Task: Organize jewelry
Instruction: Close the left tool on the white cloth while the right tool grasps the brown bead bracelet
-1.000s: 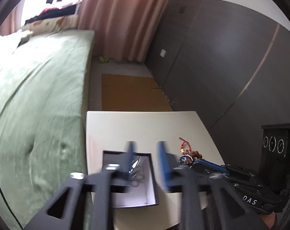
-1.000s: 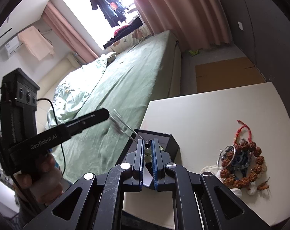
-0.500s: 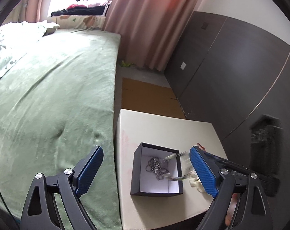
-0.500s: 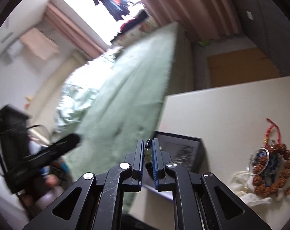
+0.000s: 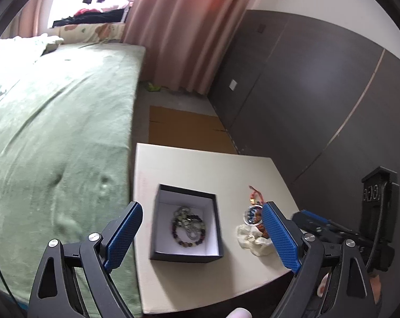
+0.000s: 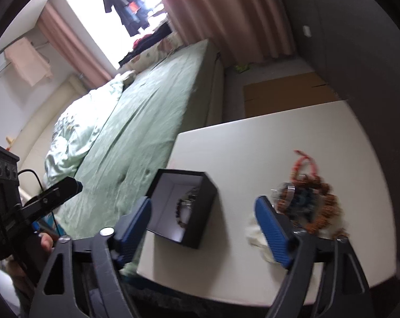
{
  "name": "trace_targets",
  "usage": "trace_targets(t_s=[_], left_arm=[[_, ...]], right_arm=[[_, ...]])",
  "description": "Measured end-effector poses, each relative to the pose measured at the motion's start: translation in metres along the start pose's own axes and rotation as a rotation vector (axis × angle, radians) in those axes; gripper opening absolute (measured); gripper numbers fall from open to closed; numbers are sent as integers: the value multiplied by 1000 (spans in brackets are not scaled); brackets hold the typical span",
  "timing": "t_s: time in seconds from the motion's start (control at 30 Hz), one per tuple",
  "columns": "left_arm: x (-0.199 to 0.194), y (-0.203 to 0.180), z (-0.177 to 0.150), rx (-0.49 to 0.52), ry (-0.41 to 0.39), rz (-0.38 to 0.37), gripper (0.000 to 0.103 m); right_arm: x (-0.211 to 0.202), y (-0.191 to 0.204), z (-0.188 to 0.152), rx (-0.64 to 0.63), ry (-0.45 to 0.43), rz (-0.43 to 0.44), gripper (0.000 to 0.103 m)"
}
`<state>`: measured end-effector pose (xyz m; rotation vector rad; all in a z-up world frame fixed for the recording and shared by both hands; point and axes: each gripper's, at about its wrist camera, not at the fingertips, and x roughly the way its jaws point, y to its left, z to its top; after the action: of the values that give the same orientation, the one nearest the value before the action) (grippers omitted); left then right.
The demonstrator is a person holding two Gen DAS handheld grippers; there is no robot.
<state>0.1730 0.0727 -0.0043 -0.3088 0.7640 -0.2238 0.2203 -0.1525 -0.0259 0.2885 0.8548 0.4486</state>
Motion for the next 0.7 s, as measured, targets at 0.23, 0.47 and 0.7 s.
trace_targets(t_s=[0.23, 0.47, 0.7], left_arm=[[21, -32, -5, 33, 52, -32, 91], [49, -74, -18, 140, 123, -49, 91], [85, -102, -36, 216, 207, -38, 73]], right_arm=[[-26, -45, -7, 99, -11, -19, 103], [-47, -84, -28, 190, -59, -34, 103], [-62, -121, -50, 244, -71, -96, 103]])
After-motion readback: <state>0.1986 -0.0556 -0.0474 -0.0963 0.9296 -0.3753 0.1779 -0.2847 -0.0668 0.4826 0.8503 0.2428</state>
